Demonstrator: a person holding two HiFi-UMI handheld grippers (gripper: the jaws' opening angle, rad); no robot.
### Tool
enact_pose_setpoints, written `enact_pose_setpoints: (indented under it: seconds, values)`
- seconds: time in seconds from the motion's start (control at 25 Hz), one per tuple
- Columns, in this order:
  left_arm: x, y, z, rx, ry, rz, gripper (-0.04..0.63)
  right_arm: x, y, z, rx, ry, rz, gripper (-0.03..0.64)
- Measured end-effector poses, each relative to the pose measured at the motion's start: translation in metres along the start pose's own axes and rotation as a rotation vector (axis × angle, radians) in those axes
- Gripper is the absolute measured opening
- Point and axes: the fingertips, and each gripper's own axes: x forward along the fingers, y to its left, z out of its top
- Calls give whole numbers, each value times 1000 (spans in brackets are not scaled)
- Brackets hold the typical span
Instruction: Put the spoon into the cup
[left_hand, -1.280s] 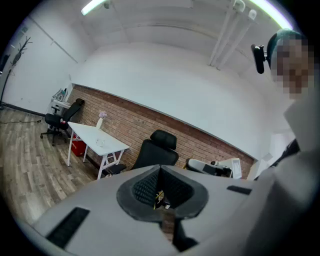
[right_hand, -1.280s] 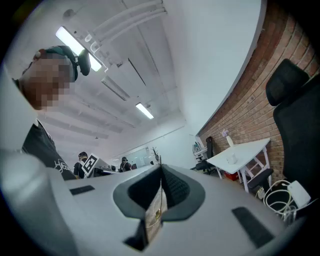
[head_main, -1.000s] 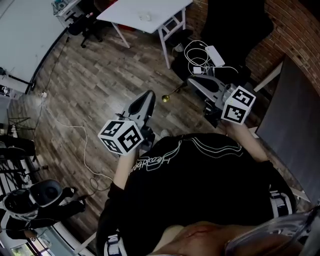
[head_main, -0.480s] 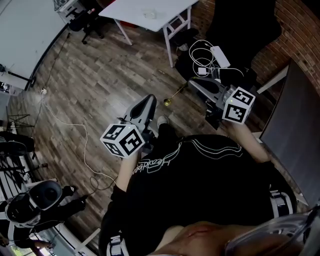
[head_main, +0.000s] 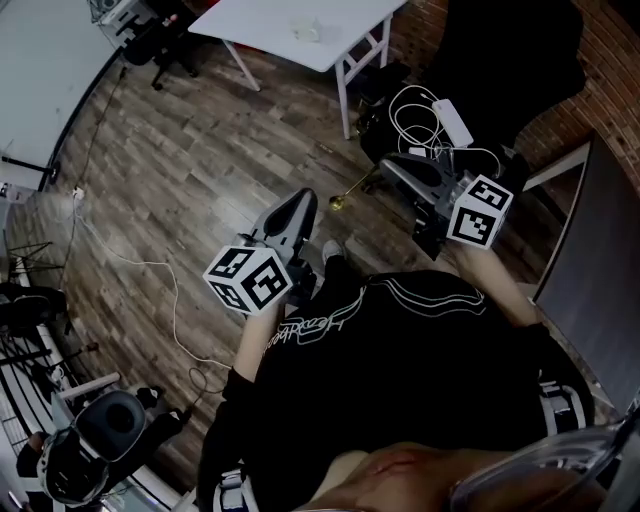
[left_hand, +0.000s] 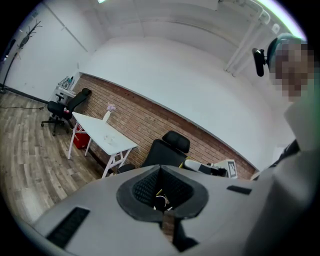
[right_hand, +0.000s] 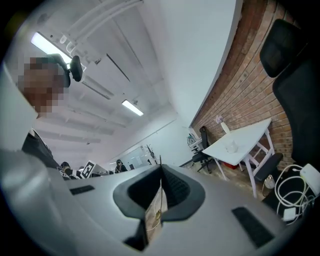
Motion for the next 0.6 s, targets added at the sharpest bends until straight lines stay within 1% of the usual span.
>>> enact_pose_setpoints:
  seconds: [0.2, 0.36, 0.48, 0.6]
  values:
    - [29, 64, 51, -6, 14, -21, 5, 66, -39, 24, 2, -3, -36, 0]
    - [48, 110, 92, 7, 21, -35, 5, 118, -70, 45, 2, -16, -62, 0]
    - [56, 145, 121, 18, 19, -39, 5, 157, -86, 60, -5, -39, -75, 0]
    - [61, 174, 140, 24, 13, -44, 5, 186, -96, 69, -13, -57, -83, 0]
